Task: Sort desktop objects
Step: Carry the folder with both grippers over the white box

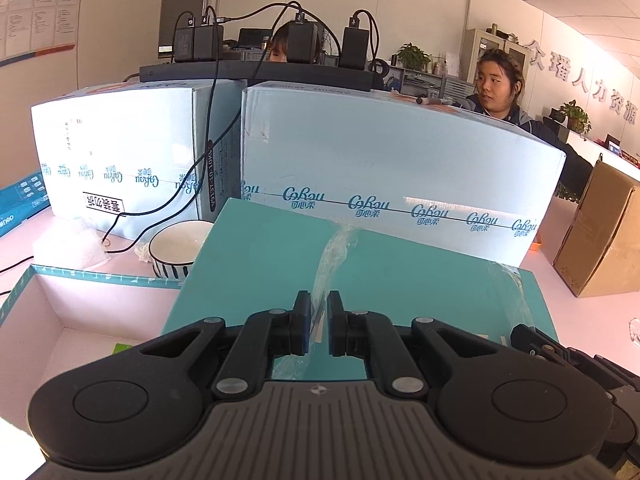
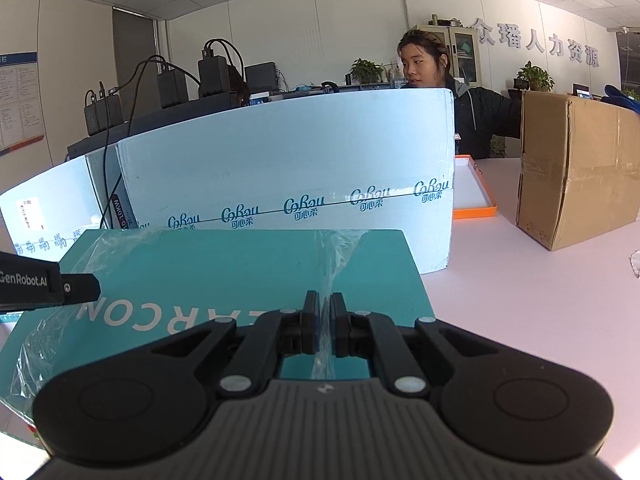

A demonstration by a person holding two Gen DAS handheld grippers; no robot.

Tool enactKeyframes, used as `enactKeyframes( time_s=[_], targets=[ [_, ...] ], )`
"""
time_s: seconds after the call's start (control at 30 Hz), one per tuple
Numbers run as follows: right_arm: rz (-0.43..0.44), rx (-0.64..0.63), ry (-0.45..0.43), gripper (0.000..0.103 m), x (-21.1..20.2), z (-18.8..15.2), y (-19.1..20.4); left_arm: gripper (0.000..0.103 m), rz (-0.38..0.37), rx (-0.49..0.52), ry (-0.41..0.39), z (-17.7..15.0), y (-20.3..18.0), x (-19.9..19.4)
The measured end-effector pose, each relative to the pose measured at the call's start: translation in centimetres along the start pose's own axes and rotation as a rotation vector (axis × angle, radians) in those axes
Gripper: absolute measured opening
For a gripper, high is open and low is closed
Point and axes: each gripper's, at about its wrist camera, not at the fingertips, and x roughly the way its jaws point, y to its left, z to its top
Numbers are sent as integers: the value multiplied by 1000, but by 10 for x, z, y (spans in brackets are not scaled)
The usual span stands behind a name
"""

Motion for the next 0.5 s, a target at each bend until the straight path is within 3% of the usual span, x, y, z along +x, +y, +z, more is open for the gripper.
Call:
enactKeyframes(
  time_s=[0.5],
  targets=[
    [98, -39, 34, 8, 12, -1, 53, 6, 84, -64, 5, 4, 55, 1]
  ],
)
